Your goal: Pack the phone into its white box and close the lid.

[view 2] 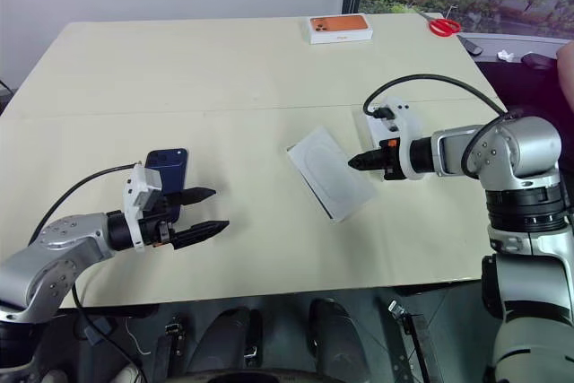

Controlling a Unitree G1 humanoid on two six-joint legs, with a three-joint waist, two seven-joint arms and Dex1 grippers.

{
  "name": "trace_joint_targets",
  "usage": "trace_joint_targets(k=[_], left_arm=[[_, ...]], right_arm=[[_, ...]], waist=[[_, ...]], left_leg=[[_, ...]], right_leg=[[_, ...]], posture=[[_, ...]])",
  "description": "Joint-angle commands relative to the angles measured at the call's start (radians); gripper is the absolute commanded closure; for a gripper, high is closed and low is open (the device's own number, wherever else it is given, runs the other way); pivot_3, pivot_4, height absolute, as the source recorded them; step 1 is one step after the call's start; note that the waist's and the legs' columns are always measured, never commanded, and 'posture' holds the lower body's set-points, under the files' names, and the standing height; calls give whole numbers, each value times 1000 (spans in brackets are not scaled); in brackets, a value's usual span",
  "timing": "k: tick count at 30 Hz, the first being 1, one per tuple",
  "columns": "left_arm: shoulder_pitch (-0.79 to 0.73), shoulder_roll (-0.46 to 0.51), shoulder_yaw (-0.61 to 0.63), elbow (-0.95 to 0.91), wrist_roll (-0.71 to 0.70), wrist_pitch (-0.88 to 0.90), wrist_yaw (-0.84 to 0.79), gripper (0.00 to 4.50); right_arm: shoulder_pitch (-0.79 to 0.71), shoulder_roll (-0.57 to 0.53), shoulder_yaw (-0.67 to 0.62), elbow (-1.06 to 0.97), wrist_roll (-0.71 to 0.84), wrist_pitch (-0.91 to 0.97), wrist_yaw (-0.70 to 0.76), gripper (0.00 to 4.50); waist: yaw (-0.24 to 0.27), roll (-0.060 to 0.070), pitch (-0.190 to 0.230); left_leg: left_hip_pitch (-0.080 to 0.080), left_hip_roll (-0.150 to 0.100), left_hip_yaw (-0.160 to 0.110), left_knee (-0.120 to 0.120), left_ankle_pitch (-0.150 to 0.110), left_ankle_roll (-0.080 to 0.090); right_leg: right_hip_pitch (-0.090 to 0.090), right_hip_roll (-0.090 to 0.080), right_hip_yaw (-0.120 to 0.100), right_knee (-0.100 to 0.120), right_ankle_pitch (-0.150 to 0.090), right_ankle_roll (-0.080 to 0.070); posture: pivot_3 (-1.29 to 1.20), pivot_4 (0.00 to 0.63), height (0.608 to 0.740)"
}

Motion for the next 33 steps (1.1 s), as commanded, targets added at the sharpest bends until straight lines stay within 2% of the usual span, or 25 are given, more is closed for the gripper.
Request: trace_joint_targets(k=[1,11,21,22,23,27,30,33], left_arm=[[10,-6,2,-41,-2,10,-3,56],[4,-18,-4,-51,-4,26,-4,56],[-10,-23,-10,-45,2,34,-7,56],[-11,-23,-10,-43,3,34,-6,0],[-11,-23,-10,-43,4,34,-7,0],[-11,-23,-5,-41,4,36,-6,0],[-9,-26,2,-43,3,37,2,0],[-14,-36,11,-42,2,43,22,0]], right_arm=[[-35,-1,-9,7,-14,-9,24,4500],[-53,34,-1,87,-82,-36,30,4500],[-43,70,-18,71,-104,-32,26,4500],[-40,70,-20,63,-105,-35,26,3921],[-37,68,-21,52,-110,-41,22,3661],[-13,36,6,-17,-156,-97,14,1729],[24,17,-22,-110,-189,-161,-11,1729],[117,-18,-10,-277,-237,-308,-7,1729]], waist=[[1,0,0],[1,0,0],[0,0,0],[0,0,0],[0,0,0],[0,0,0],[1,0,0],[4,1,0]], left_leg=[[0,0,0,0,0,0],[0,0,0,1,0,0],[0,0,0,2,0,0],[0,0,0,2,0,0],[0,0,0,2,0,0],[0,0,0,2,0,0],[0,0,0,2,0,0],[0,0,-1,2,0,0]], right_leg=[[0,0,0,0,0,0],[0,0,0,1,0,0],[0,0,0,2,0,0],[0,0,0,2,0,0],[0,0,0,2,0,0],[0,0,0,2,0,0],[0,0,0,2,0,0],[0,0,0,2,0,0]], posture=[[0,150,740],[0,150,740],[0,150,740],[0,150,740],[0,150,740],[0,150,740],[0,150,740],[0,150,740]])
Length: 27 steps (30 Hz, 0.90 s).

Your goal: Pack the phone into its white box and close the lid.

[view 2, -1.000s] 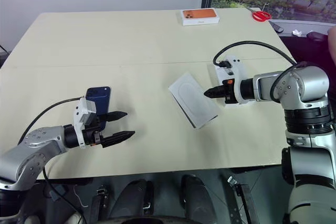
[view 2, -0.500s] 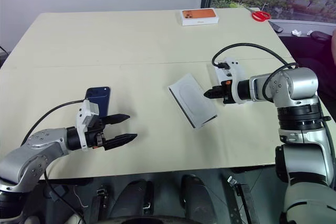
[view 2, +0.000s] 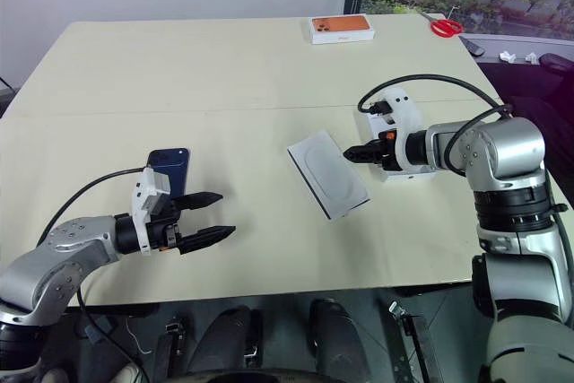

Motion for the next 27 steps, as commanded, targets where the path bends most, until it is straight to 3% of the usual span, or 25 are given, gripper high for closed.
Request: trace_joint_targets(k=[1,4,8,16,20,27], left_arm=[[-7,-9,24,-21,-8,7,18,0],[-16,-13,21,-22,-7,14,24,0],[-45,-23,8,-10,0,24,31,0],[-71,-33,-1,-2,7,28,31,0],[-63,-37,1,-9,6,28,34,0],[-46,-45,9,-23,5,30,41,0]], right_arm=[[82,-48,-13,-205,-42,-159,18,1729],[155,-61,17,-312,-61,-220,30,2527],[189,-60,166,-371,-179,-313,6,4480],[143,-25,406,-210,-424,-455,7,4480],[148,-29,433,-194,-443,-441,69,4480],[197,-34,397,-344,-331,-313,203,4480]], waist=[[1,0,0],[-3,0,0],[-5,0,0],[-4,0,0],[-2,0,0],[-2,0,-1]], left_leg=[[0,0,0,0,0,0],[0,0,0,0,0,0],[5,0,1,1,0,0],[7,0,0,2,1,-1],[7,0,0,2,1,-1],[8,0,-1,2,1,-1]], right_leg=[[0,0,0,0,0,0],[0,1,0,0,0,1],[4,1,0,1,0,1],[6,2,1,2,0,0],[6,2,1,2,1,0],[7,1,0,2,1,0]], posture=[[0,150,740],[0,150,740],[0,150,740],[0,150,740],[0,150,740],[0,150,740]])
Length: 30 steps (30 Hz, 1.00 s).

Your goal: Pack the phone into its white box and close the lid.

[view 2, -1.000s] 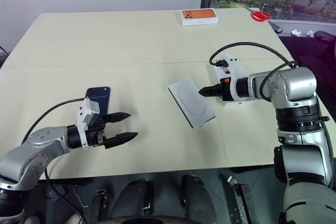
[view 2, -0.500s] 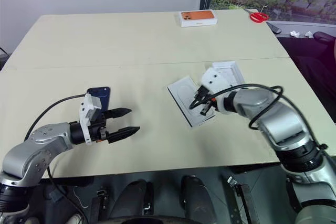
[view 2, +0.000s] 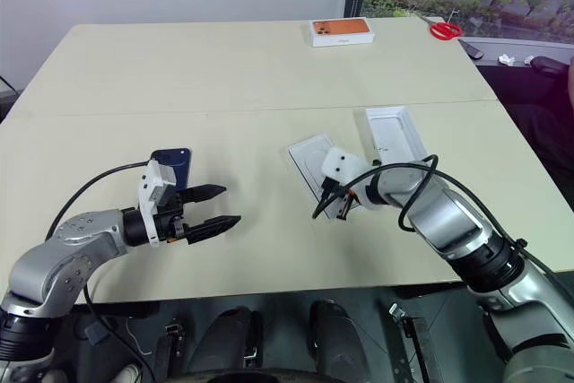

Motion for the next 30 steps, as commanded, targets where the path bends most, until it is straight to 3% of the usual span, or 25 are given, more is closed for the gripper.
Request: trace_joint_targets(k=[1,11,17,30], left_arm=[[0,-4,16,-36,-5,-6,4,0],[-30,-13,1,-9,3,-3,-6,0],[-34,-16,1,-5,2,1,-9,0],[-22,-17,31,-4,2,0,0,0]], right_arm=[[11,17,-30,-69,57,73,36,4480],[-10,108,-127,-112,138,215,-22,4480],[-62,101,-195,-92,127,241,-80,4480],[-68,210,-133,73,73,237,-187,4480]], waist=[[-1,0,0],[-1,0,0],[-1,0,0],[-1,0,0]], left_leg=[[0,0,0,0,0,0],[1,0,0,0,0,0],[1,-1,0,0,0,0],[1,-1,0,0,0,0]], right_leg=[[0,0,0,0,0,0],[0,1,0,1,0,0],[0,1,0,1,0,0],[-1,1,0,4,0,0]], posture=[[0,150,740],[0,150,740],[0,150,740],[0,150,740]])
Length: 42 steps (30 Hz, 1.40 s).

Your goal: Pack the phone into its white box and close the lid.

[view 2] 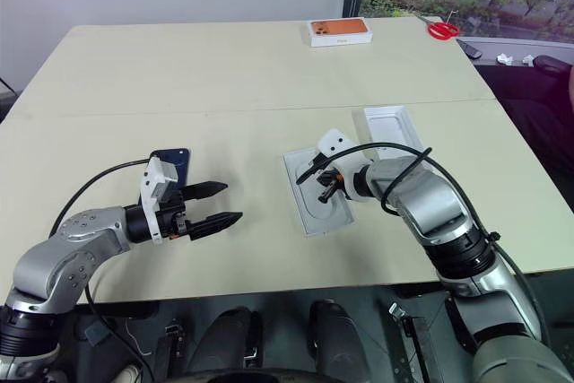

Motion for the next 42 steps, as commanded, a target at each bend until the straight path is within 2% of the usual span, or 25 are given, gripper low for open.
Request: trace_joint_targets(k=[1,4,11,15,18,20,23,29,32,36,40,42], left_arm=[[7,3,33,-18,-10,-6,0,0],[9,7,42,-14,-9,-6,0,0],[-22,5,106,19,-33,13,30,0],[-28,16,144,31,-35,20,39,0],[-39,19,196,56,-48,37,70,0],[-58,24,264,94,-78,73,115,0],[-109,15,357,173,-143,190,236,0],[-209,-5,505,314,-200,383,498,0],[-217,65,429,334,-127,509,561,0],[-303,66,425,469,-141,679,593,0],[-353,71,399,514,-147,827,564,0],[-374,61,381,531,-166,901,526,0]], right_arm=[[4,5,1,-14,-4,5,-10,4480],[18,3,5,-48,9,22,-4,4480],[0,41,-93,-130,71,64,-14,4480],[38,-4,-15,-143,27,18,-23,4480],[29,26,-30,-135,35,4,-36,4480],[12,67,-28,-134,16,-70,-59,4480],[5,119,-3,-125,-39,-230,-93,4480],[-13,186,61,-84,-75,-279,-92,4480],[-21,211,97,-69,-93,-301,-85,4480],[-42,250,177,-28,-125,-325,-65,4480],[-56,273,250,23,-170,-354,-45,4480],[-79,321,284,94,-179,-368,-33,4480]], waist=[[1,0,0],[1,0,0],[0,0,0],[0,0,0],[-1,0,0],[-5,0,0],[-5,0,0],[-3,-1,-1],[-3,-1,-1],[-1,-2,-1],[-3,-2,-1],[-4,-2,-1]], left_leg=[[0,0,0,0,0,0],[0,0,0,0,0,0],[1,0,0,0,0,0],[2,0,0,0,0,0],[2,0,0,0,0,0],[2,0,0,1,0,0],[2,1,0,1,0,-1],[1,0,-1,1,2,-3],[0,0,-1,1,2,-3],[0,-1,-1,1,3,-6],[3,-1,-2,1,5,-8],[4,-1,-2,1,5,-8]], right_leg=[[0,0,0,0,0,0],[0,0,0,0,0,0],[-1,0,0,4,0,0],[-1,0,0,5,0,0],[-1,0,0,5,0,0],[-1,1,0,6,0,0],[-2,2,0,8,0,0],[-3,1,0,8,0,0],[-3,0,0,8,0,0],[-4,0,0,9,0,0],[-2,0,-1,10,0,0],[-1,0,-1,10,0,0]], posture=[[0,150,740],[0,150,740],[0,150,740],[0,150,740],[0,150,740],[0,150,740],[0,150,740],[0,150,740],[0,150,740],[0,150,740],[0,150,740],[0,150,740]])
